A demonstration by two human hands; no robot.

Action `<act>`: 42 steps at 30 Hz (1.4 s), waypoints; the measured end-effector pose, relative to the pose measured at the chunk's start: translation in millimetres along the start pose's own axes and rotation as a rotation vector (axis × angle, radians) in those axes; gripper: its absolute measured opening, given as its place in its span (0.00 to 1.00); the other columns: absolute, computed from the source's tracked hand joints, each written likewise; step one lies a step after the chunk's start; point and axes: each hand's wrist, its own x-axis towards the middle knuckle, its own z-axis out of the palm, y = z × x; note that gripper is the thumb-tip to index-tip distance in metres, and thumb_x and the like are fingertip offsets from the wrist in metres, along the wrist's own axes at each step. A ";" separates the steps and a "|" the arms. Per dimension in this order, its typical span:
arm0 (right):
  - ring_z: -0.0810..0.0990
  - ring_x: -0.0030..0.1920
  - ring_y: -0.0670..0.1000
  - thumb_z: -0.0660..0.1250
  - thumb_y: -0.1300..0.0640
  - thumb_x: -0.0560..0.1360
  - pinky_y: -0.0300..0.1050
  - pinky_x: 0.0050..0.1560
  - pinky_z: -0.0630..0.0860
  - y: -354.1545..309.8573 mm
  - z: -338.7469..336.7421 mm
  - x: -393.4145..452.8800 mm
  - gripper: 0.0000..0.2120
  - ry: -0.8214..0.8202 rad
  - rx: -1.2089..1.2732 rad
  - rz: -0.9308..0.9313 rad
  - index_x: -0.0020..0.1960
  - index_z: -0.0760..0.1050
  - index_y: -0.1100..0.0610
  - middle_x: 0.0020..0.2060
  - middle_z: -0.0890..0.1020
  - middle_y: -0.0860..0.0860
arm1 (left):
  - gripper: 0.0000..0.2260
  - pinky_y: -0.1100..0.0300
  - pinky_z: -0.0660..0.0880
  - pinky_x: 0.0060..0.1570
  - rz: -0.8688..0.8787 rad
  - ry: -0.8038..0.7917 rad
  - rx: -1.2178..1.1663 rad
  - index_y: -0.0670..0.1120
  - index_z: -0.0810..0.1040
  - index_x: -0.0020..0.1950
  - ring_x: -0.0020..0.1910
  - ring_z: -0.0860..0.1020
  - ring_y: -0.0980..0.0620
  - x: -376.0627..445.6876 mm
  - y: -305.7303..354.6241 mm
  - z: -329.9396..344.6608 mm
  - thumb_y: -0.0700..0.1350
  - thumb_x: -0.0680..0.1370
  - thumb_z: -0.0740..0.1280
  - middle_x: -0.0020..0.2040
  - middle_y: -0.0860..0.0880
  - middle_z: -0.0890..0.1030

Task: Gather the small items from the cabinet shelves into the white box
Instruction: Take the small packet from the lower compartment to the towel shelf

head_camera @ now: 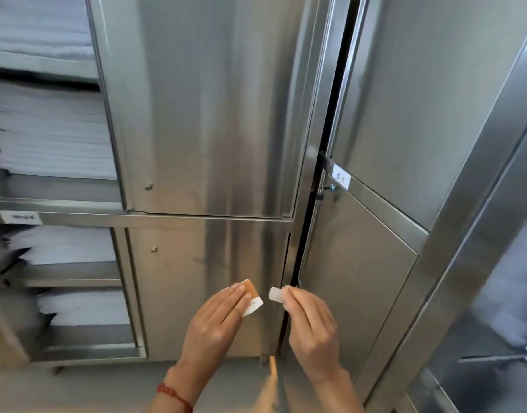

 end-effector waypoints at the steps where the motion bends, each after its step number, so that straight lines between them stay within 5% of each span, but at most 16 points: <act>1: 0.83 0.45 0.53 0.69 0.72 0.68 0.44 0.50 0.78 -3.9 6.4 3.2 0.10 -0.001 0.032 -0.008 0.48 0.83 0.66 0.45 0.84 0.56 | 0.17 0.51 0.78 0.54 -0.015 -0.003 0.038 0.37 0.83 0.50 0.53 0.81 0.44 -2.7 -4.7 -7.3 0.37 0.82 0.55 0.53 0.41 0.82; 15: 0.82 0.48 0.53 0.61 0.67 0.79 0.43 0.53 0.77 -71.0 68.6 28.9 0.10 0.039 0.318 -0.111 0.52 0.81 0.66 0.47 0.83 0.56 | 0.16 0.49 0.79 0.52 -0.119 -0.017 0.324 0.36 0.84 0.48 0.52 0.82 0.44 -23.1 -34.0 -92.5 0.38 0.81 0.56 0.51 0.40 0.83; 24: 0.84 0.45 0.53 0.67 0.66 0.72 0.44 0.50 0.80 -126.8 89.9 45.7 0.10 0.017 0.373 -0.180 0.51 0.82 0.65 0.45 0.84 0.57 | 0.14 0.49 0.77 0.54 -0.176 -0.019 0.446 0.37 0.84 0.49 0.53 0.81 0.44 -40.7 -71.1 -138.3 0.38 0.80 0.59 0.52 0.40 0.83; 27: 0.84 0.45 0.53 0.64 0.63 0.74 0.45 0.54 0.78 -150.0 99.0 50.1 0.10 0.035 0.380 -0.201 0.50 0.82 0.64 0.45 0.84 0.57 | 0.07 0.48 0.78 0.51 -0.201 -0.034 0.487 0.37 0.83 0.50 0.51 0.82 0.43 -48.6 -81.9 -160.6 0.34 0.72 0.70 0.52 0.40 0.82; 31: 0.84 0.46 0.54 0.60 0.59 0.80 0.45 0.52 0.78 -181.6 111.6 53.4 0.13 0.037 0.452 -0.215 0.50 0.82 0.65 0.44 0.84 0.57 | 0.20 0.47 0.80 0.46 -0.252 -0.102 0.485 0.36 0.83 0.50 0.50 0.82 0.42 -55.8 -90.3 -193.4 0.33 0.59 0.79 0.50 0.39 0.83; 36: 0.84 0.46 0.53 0.70 0.64 0.72 0.43 0.57 0.74 -220.2 129.0 58.4 0.09 0.032 0.502 -0.248 0.51 0.82 0.64 0.45 0.84 0.56 | 0.14 0.49 0.78 0.48 -0.259 -0.079 0.564 0.36 0.83 0.48 0.48 0.83 0.42 -63.7 -102.0 -231.0 0.36 0.63 0.73 0.49 0.39 0.83; 39: 0.83 0.47 0.53 0.79 0.66 0.63 0.43 0.60 0.71 -246.3 139.1 61.5 0.17 -0.011 0.549 -0.274 0.51 0.82 0.64 0.45 0.84 0.56 | 0.14 0.51 0.75 0.52 -0.275 -0.091 0.643 0.36 0.84 0.49 0.50 0.82 0.43 -74.4 -111.4 -253.7 0.39 0.65 0.69 0.50 0.40 0.83; 42: 0.84 0.47 0.53 0.76 0.63 0.68 0.44 0.57 0.76 -274.6 146.4 64.0 0.11 0.009 0.612 -0.298 0.50 0.82 0.64 0.45 0.84 0.57 | 0.14 0.51 0.74 0.54 -0.303 -0.110 0.714 0.37 0.84 0.50 0.51 0.82 0.45 -88.9 -119.8 -275.5 0.39 0.65 0.71 0.51 0.41 0.83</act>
